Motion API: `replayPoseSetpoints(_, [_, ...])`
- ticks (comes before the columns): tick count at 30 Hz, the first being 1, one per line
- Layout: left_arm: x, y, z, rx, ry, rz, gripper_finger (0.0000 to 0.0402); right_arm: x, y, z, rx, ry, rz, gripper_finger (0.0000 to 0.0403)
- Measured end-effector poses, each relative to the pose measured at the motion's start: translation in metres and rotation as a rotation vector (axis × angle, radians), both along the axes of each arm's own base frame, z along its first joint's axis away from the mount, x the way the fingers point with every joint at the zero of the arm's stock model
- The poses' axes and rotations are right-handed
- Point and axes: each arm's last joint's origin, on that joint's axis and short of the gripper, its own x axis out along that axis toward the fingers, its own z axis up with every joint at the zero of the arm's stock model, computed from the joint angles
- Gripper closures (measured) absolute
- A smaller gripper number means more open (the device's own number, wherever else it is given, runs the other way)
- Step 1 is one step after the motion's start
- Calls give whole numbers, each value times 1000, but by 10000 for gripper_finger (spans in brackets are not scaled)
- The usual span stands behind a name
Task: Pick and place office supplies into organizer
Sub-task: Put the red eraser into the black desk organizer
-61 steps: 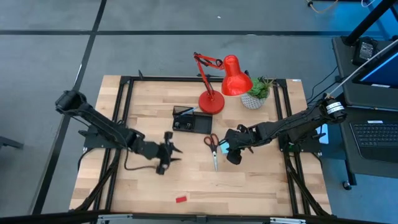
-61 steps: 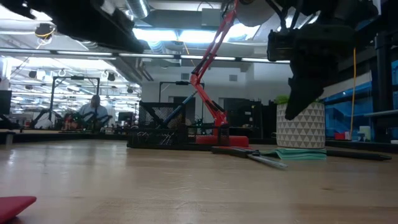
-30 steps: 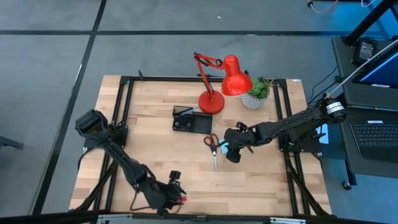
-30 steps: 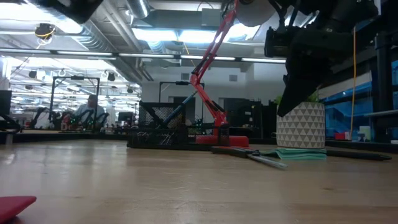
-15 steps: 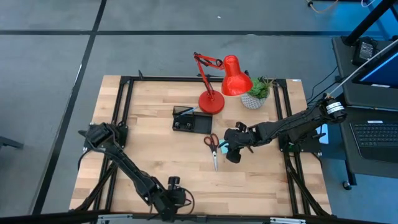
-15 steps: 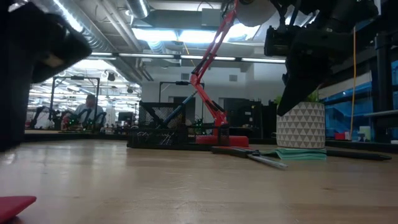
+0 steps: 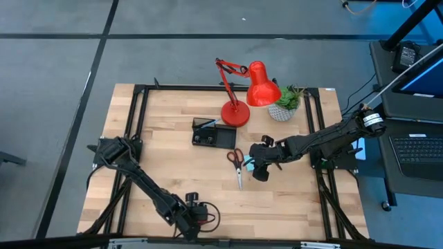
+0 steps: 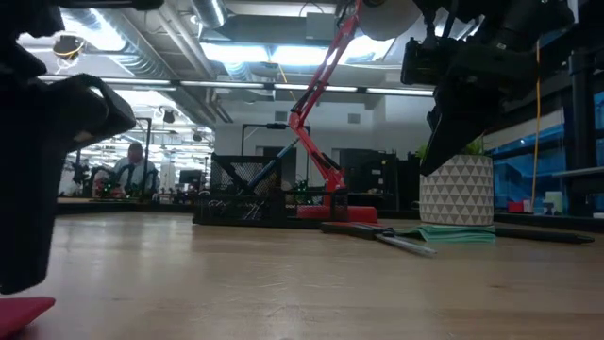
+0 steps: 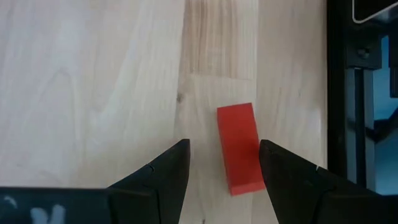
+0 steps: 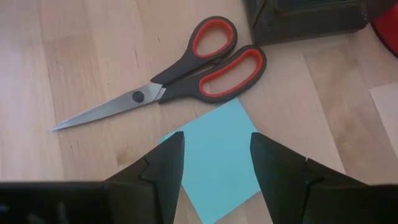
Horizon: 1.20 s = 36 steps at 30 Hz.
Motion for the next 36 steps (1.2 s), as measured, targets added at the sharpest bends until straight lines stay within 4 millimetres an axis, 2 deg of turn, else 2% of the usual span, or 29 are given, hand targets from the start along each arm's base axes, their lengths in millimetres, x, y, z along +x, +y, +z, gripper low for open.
replayPoseSetpoints(12, [3, -2, -20, 14, 45, 2, 215, 0, 0, 0, 0, 0, 1, 217])
replayPoseSetpoints(28, [4, -3, -17, -21, 72, 6, 246, 0, 0, 0, 0, 1, 2, 217])
replayPoseSetpoints(36, [2, -3, -23, 5, 103, -2, 257, 0, 0, 0, 0, 2, 1, 217])
